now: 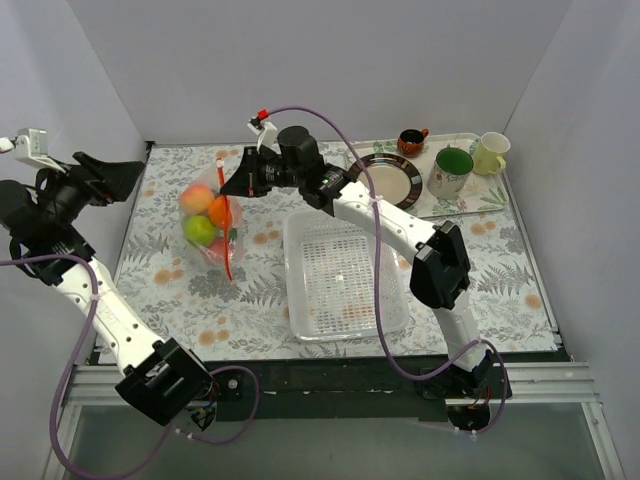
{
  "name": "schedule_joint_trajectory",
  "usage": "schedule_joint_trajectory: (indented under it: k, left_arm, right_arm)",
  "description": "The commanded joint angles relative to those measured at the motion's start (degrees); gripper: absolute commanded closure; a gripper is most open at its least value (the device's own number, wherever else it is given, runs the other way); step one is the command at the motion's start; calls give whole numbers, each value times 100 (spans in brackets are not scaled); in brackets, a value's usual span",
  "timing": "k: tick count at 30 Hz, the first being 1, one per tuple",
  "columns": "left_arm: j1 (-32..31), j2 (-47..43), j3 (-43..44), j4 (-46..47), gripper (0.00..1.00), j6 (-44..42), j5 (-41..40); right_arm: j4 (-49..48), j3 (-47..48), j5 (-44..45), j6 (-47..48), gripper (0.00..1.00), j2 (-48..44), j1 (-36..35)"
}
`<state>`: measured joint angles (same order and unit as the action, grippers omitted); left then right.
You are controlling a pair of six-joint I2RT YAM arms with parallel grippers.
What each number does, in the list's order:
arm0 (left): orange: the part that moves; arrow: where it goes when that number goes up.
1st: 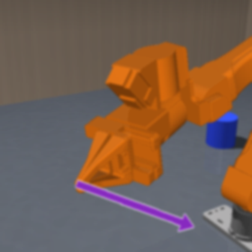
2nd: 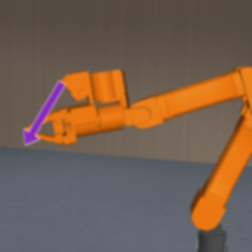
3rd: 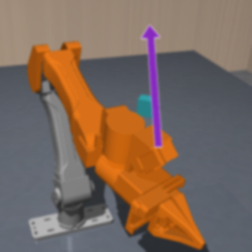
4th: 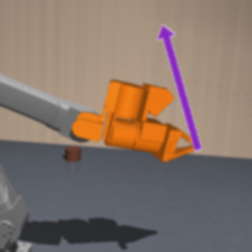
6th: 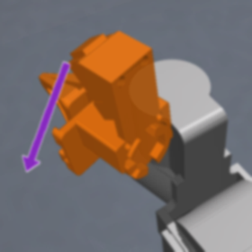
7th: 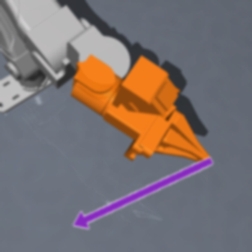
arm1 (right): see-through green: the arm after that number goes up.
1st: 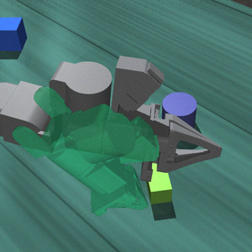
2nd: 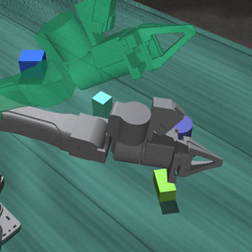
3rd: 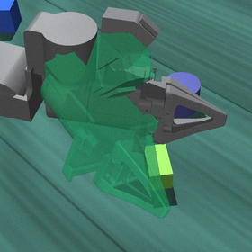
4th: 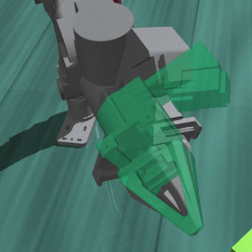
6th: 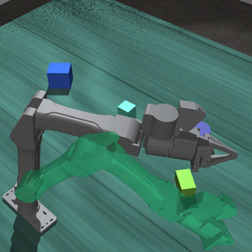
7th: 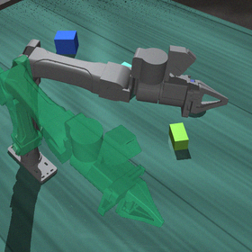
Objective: Open the zip-top bag and remove the fake food
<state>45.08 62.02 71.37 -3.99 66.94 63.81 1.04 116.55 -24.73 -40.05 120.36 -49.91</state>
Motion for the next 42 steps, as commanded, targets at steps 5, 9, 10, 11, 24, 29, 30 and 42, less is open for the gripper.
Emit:
schedule_joint_trajectory:
  k: [5,9,10,11,24,29,30,42]
  left_arm:
    - [89,-41,471,-3522,2,-4772,2470]
    - [-787,-119,572,-6209,2,-7677,1532]
    - [-1182,-433,318,-6054,2,-7669,1233]
    - [-1281,-619,-189,-5870,2,-7704,830]
    - [-1765,-1289,-1732,-3911,2,-7812,213]
    - [-2986,-1324,-2110,-2898,2,-6811,-720]
    - [-3153,-1307,-2084,-2784,2,-6730,-808]
    - [-4385,-841,-1978,-1974,8,-6034,-2180]
  right_arm:
    - [-754,17,-59,-266,99,313,-63]
    - [-895,-352,398,-573,99,252,-63]
    - [-860,-448,556,-696,99,234,-63]
    - [-807,-484,844,-993,99,217,-71]
    - [-622,-941,1884,-1760,99,-495,-405]
    - [-762,-1187,1954,-1778,99,-820,-493]
    - [-815,-1257,1981,-1778,99,-908,-519]
    - [-1211,-2338,2025,-1831,99,-1532,-599]
